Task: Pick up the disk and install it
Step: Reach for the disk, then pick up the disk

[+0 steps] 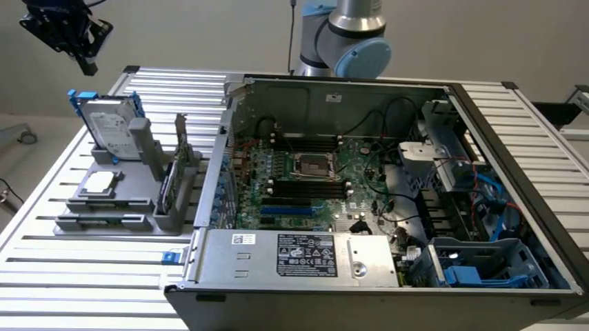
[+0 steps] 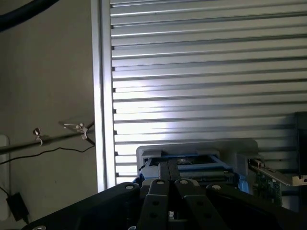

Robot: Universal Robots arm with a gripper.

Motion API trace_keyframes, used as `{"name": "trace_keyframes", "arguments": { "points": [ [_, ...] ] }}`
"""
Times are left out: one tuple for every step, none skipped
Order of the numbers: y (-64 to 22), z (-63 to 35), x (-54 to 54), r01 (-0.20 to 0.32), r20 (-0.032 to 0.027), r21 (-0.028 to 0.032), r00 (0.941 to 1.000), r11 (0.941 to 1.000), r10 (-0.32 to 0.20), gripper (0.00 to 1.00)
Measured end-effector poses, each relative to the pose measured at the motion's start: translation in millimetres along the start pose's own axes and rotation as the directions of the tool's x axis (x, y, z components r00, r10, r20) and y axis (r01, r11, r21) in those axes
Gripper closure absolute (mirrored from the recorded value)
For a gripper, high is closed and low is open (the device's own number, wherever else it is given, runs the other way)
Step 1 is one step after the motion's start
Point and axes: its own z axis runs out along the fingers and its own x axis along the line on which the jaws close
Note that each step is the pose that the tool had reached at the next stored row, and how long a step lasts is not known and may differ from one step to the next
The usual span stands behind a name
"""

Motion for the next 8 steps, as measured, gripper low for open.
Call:
{"name": "trace_keyframes", "arguments": {
  "points": [
    [0.0,0.0,0.0,0.000,0.0001,0.0000,1.0000,1.0000,0.000,0.89],
    [0.0,0.0,0.0,0.000,0.0000,0.0000,1.0000,1.0000,0.000,0.89],
    [0.0,0.0,0.0,0.000,0.0000,0.0000,1.0000,1.0000,0.000,0.89],
    [0.0,0.0,0.0,0.000,0.0000,0.0000,1.0000,1.0000,0.000,0.89],
    [0.0,0.0,0.0,0.000,0.0001,0.0000,1.0000,1.0000,0.000,0.89],
    [0.0,0.0,0.0,0.000,0.0000,0.0000,1.0000,1.0000,0.000,0.89],
    [0.0,0.0,0.0,0.000,0.0000,0.0000,1.0000,1.0000,0.000,0.89],
    [0.0,0.0,0.0,0.000,0.0000,0.0000,1.0000,1.0000,0.000,0.89]
  ]
}}
